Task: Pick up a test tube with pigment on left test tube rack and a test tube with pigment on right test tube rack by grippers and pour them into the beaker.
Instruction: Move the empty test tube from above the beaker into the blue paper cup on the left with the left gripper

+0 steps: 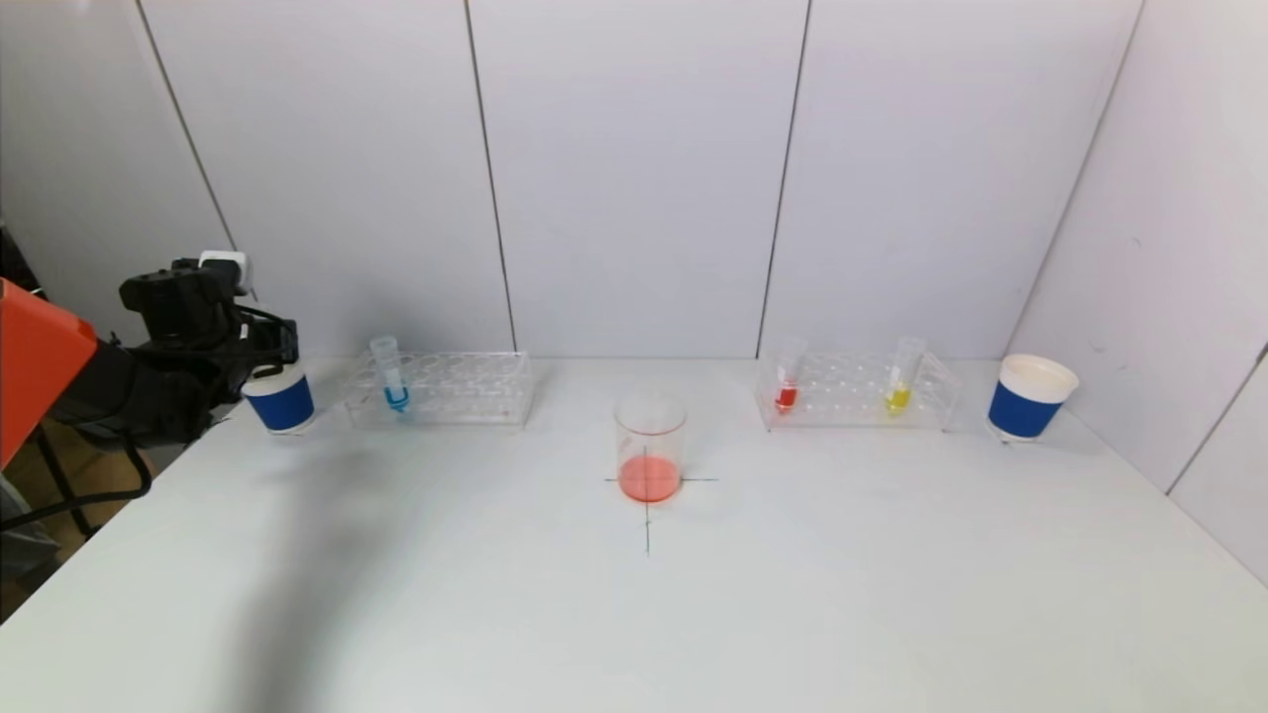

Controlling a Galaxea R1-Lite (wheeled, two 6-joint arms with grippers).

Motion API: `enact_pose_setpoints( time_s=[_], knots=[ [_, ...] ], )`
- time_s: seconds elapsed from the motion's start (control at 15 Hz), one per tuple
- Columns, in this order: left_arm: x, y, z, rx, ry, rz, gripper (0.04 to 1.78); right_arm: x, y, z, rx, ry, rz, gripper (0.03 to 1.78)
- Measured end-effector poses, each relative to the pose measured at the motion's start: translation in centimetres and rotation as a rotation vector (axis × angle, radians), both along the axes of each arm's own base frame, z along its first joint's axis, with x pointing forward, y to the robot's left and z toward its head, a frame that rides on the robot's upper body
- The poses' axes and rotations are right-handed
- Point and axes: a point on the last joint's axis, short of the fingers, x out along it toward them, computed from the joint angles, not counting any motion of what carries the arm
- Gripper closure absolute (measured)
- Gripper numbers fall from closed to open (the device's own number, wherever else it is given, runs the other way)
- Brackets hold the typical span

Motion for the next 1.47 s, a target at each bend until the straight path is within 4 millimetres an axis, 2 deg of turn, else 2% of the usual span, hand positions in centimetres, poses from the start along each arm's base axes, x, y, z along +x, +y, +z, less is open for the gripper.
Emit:
enact_pose_setpoints(
  time_s=[0.73, 0.87, 1.0, 1.07, 1.33, 1.47],
  knots=[
    [-0.5, 0.6, -0.2, -0.016, 0.008, 0.017, 1.37, 0.0, 0.0, 0.0, 0.000, 0.000, 0.000, 0.04],
    [-0.6, 0.6, -0.1, -0.019, 0.008, 0.002, 1.32, 0.0, 0.0, 0.0, 0.000, 0.000, 0.000, 0.04],
    [-0.9, 0.6, -0.2, -0.023, 0.015, -0.011, 1.18, 0.0, 0.0, 0.0, 0.000, 0.000, 0.000, 0.04],
    [-1.0, 0.5, -0.2, -0.023, 0.018, -0.014, 1.05, 0.0, 0.0, 0.0, 0.000, 0.000, 0.000, 0.04],
    [-1.1, 0.5, 0.0, -0.023, 0.013, -0.014, 0.42, 0.0, 0.0, 0.0, 0.000, 0.000, 0.000, 0.04],
    [-1.2, 0.6, 0.1, -0.023, 0.011, -0.011, 0.20, 0.0, 0.0, 0.0, 0.000, 0.000, 0.000, 0.04]
  ],
)
